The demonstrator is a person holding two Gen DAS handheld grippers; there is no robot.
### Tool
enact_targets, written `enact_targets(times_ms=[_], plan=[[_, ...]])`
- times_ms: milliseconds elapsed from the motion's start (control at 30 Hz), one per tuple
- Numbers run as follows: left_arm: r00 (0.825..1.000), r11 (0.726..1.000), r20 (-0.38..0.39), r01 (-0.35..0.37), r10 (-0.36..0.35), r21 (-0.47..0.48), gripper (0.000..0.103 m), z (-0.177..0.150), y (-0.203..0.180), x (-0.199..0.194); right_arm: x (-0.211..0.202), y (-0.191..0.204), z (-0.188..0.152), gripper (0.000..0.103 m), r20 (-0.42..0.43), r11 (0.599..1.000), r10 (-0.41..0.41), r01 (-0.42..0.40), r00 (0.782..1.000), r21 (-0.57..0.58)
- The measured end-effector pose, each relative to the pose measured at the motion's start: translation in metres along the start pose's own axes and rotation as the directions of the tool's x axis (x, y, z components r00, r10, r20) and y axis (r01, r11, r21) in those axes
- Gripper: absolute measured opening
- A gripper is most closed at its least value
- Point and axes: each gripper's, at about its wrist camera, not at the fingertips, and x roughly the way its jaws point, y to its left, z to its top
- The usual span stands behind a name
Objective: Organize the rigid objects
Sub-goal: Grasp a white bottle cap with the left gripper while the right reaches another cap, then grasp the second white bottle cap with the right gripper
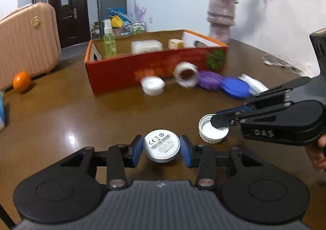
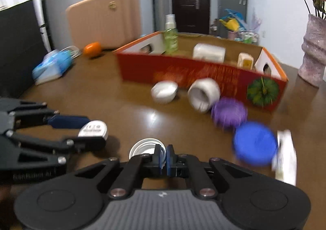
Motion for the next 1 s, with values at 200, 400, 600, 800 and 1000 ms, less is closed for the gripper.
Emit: enact_targets(times_ms=[200, 400, 600, 800, 1000], plan=[[1.0, 1.0, 0.001, -0.003, 0.003, -0.018, 0.04, -0.056, -0.044, -0.055, -0.072, 0.023, -0.068, 0.008, -0.011, 0.998, 0.054, -0.054, 0.998, -0.019], [0.998, 0.998, 0.014, -0.059, 0.059, -0.013, 0.04, -0.08, -0.066, -0.08, -0.116, 0.03, -0.095, 0.012, 0.046, 0.999, 0.039, -0.039, 0.998, 0.009], [0.996, 0.995, 0.005, -0.094, 0.094, -0.041, 0.043, -0.083, -0.065, -0.085, -0.147, 0.031, -0.119, 0.038, 0.085, 0.998, 0.059, -0.06, 0.995, 0.013], [0.997, 0.995, 0.001, -0.081, 0.081, -0.054, 0.04, -0.083, -0.062, -0.086, -0.139, 0.037, -0.12, 0.046, 0.09, 0.998, 0.057, -0.058, 0.994, 0.009], [0.996, 0.991, 0.021, -0.081, 0.083, -0.104, 0.04, -0.064, -0.044, -0.085, -0.112, 0.051, -0.107, 0.039, 0.082, 0.998, 0.033, -0.029, 0.996, -0.05]])
